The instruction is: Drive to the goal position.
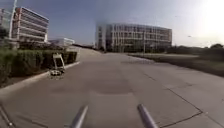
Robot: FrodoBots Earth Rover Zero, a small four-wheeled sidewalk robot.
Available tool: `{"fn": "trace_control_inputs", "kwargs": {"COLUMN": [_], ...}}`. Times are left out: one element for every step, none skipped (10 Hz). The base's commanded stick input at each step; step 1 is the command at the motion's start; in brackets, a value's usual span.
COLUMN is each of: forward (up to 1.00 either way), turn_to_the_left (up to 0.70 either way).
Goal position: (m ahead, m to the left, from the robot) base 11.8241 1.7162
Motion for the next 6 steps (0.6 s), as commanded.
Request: {"fn": "trace_control_inputs", "kwargs": {"forward": [0.7, 0.7, 0.7, 0.7, 0.7, 0.7], "turn_to_the_left": [0.0, 0.23, 0.27, 0.03, 0.0, 0.0]}}
